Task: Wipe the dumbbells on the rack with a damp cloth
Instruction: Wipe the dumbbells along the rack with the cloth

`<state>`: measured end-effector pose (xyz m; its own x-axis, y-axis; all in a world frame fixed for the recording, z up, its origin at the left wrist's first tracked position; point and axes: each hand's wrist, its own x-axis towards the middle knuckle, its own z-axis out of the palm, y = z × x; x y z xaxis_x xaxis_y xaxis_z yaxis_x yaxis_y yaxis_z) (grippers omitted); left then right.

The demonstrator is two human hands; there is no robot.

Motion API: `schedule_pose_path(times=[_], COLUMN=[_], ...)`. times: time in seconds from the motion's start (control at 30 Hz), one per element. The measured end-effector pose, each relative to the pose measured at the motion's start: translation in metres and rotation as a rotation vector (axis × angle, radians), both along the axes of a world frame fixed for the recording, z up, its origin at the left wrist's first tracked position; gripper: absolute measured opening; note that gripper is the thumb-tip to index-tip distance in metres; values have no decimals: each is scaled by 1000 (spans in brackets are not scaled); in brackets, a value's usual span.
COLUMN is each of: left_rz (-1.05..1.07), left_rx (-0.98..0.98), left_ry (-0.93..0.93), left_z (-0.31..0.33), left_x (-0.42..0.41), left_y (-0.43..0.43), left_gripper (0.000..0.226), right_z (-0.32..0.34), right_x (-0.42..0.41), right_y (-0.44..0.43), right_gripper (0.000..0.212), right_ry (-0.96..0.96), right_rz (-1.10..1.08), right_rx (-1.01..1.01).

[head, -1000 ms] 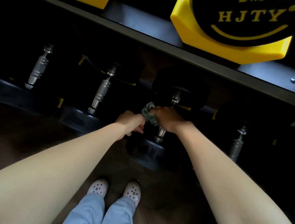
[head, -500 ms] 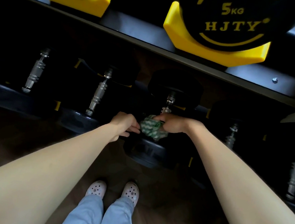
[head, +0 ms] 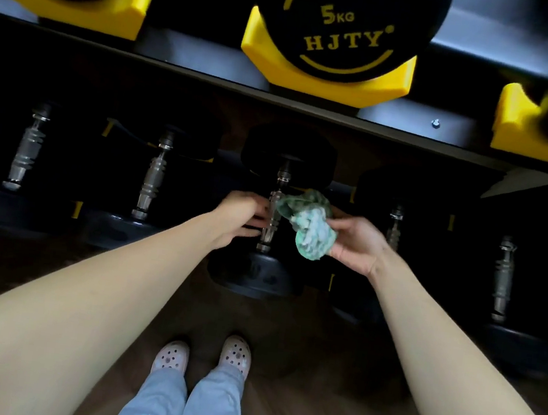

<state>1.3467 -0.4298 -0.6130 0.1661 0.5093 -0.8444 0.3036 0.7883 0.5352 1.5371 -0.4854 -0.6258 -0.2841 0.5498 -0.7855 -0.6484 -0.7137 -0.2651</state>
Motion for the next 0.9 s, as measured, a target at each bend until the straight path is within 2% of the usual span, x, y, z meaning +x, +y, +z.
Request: schedule_pose_path(times=[0.03,0.1,0.17,0.23,0.33,0.4,0.53,0.6,0.8,0.9], left_rz=[31,21,-60,-53,43,-7,-150,-221,-551,-781], left_rx=[-73,-193,-191,-120,60,253,641,760,1125,1288], left_ry=[-84,-202,-212,-172,-87,-16,67,56,84,95], left_z=[2,7,10,10,5,4,10,16,13,8], left_x=[3,6,7,8,11,15,26,31,30,22], left_y=[1,1,0,-1,-4,-7,-12,-15,-39,-50], left_gripper=[20,26,22,16,24,21,10,11,18,21], right_z=[1,6,8,9,9,7,3,6,21,25], right_x=[-3,-6,-7,-5,-1,-1,-11,-17,-26,-30], right_y=[-4,-11,-16,-19,-23,-23,-21,-18,-8,-6], right_gripper=[74,62,51,43,38,39,33,28,37,37], right_ry=[59,59,25,-13,-137,-191,-172,-156,-168,-133], right_rz=[3,65,93,118,243,250,90,6,-244,-342], right_rx=[4,19,26,35,13,-30,-89,-96,-172,-171])
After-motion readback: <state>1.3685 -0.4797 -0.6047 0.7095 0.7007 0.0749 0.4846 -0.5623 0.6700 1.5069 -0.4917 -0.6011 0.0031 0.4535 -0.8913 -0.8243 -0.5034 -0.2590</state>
